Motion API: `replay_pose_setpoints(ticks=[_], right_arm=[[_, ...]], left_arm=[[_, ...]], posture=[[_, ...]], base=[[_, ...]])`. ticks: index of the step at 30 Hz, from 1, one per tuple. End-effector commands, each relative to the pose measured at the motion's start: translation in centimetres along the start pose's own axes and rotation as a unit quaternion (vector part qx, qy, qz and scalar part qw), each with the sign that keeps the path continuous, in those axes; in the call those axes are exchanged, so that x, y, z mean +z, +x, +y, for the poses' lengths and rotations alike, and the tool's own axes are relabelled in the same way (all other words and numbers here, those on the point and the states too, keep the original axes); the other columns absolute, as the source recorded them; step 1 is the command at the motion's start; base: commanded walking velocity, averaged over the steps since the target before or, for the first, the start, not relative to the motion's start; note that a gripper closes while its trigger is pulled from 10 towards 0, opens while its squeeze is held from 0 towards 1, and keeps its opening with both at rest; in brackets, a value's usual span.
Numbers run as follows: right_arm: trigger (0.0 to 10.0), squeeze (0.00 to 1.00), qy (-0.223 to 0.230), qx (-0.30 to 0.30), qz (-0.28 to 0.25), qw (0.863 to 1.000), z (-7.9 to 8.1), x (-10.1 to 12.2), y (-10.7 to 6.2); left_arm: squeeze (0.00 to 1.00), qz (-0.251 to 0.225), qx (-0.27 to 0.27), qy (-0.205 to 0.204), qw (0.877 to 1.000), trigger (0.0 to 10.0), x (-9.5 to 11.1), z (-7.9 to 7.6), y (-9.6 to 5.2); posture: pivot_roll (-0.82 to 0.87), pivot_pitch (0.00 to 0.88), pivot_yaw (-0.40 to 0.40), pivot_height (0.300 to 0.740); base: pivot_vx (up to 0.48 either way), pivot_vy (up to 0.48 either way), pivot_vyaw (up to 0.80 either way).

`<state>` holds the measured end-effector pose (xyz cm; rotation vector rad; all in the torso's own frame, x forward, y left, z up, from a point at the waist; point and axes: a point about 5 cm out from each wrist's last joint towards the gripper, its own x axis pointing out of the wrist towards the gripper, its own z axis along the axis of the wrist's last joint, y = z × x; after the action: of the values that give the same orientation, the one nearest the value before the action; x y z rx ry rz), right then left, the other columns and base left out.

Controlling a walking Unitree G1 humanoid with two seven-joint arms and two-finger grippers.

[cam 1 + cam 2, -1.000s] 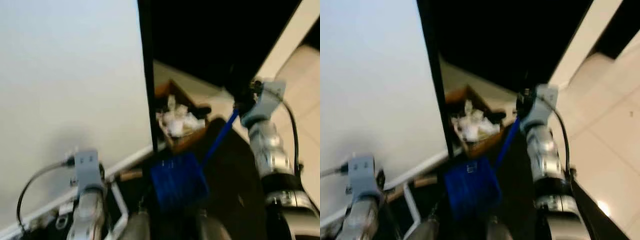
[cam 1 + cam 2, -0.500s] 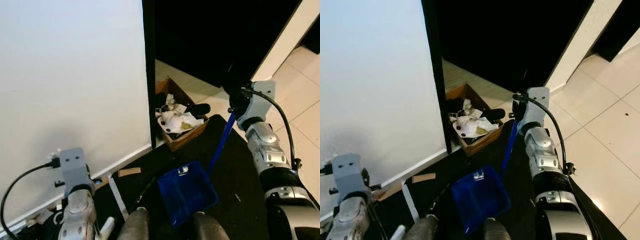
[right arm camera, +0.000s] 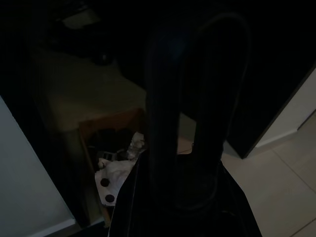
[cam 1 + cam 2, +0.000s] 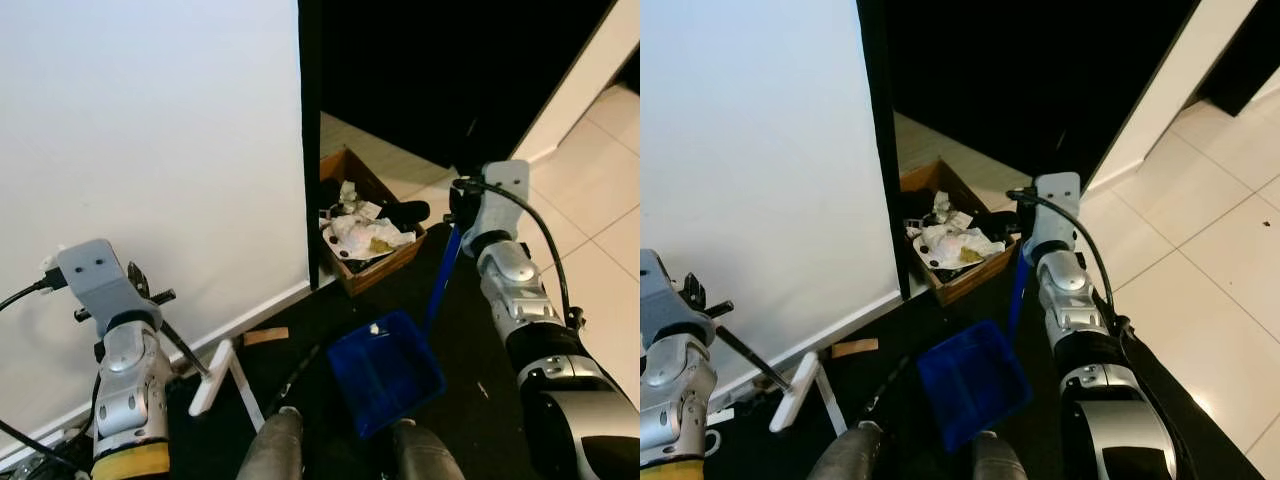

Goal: Sweep floor

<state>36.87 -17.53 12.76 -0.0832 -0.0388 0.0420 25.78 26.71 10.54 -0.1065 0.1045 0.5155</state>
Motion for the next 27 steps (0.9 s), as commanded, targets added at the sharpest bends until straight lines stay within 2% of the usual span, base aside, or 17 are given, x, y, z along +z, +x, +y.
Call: replay_pose_setpoints(ticks=[1,4,6,16,20,22,24,26,27], right_arm=[[10.0,0.0,0.001,-0.005,-0.014,1.0,0.2,0.0,-0.1],[10.0,0.0,0.0,-0.016,-0.031,0.999,0.6,-0.2,-0.3],[10.0,0.0,-0.012,-0.02,-0.036,0.999,1.0,-0.3,-0.3],[10.0,0.0,-0.056,-0.019,-0.046,0.997,2.0,0.5,0.5],[10.0,0.0,-0.059,0.013,-0.001,0.998,2.9,-1.8,-0.5],[10.0,0.0,-0.055,0.015,0.003,0.998,2.9,-2.2,-0.7],[10.0,0.0,-0.057,0.03,0.03,0.998,2.8,-3.5,-1.4],[10.0,0.0,-0.058,0.033,0.039,0.997,2.7,-3.9,-1.7],[10.0,0.0,-0.067,0.033,0.061,0.995,2.1,-4.4,-1.9]], left_arm=[[0.0,0.025,0.008,-0.017,0.999,10.0,-1.0,0.5,0.0],[0.0,0.049,0.009,-0.044,0.998,10.0,-1.9,0.5,-0.1],[0.0,0.06,0.009,-0.04,0.997,10.0,-2.5,0.5,-0.3],[0.0,0.068,0.002,-0.041,0.997,10.0,-3.0,0.2,-0.9],[0.0,0.072,0.001,-0.041,0.997,10.0,-3.4,0.2,-1.2],[0.0,0.072,0.001,-0.041,0.997,10.0,-3.5,0.2,-1.2],[0.0,0.076,-0.003,-0.041,0.996,10.0,-3.8,-0.1,-1.4],[0.0,0.078,-0.004,-0.042,0.996,10.0,-3.9,-0.2,-1.5],[0.0,0.079,-0.007,-0.041,0.996,10.0,-4.0,-0.3,-1.6]], posture=[[0.14,0.231,-0.008,0.74],[0.15,0.251,0.004,0.74],[0.15,0.253,0.006,0.74],[0.16,0.258,0.003,0.74],[0.15,0.261,-0.002,0.74],[0.15,0.261,-0.002,0.74],[0.13,0.265,-0.01,0.74],[0.13,0.265,-0.01,0.74],[0.12,0.269,-0.014,0.74]], base=[[0.0,0.0,0.0],[0.0,0.0,0.0],[0.0,0.0,0.0],[0.0,0.0,0.0],[0.0,0.0,0.0],[0.0,0.0,0.0],[0.0,0.0,0.0],[0.0,0.0,0.0],[0.0,0.0,0.0]])
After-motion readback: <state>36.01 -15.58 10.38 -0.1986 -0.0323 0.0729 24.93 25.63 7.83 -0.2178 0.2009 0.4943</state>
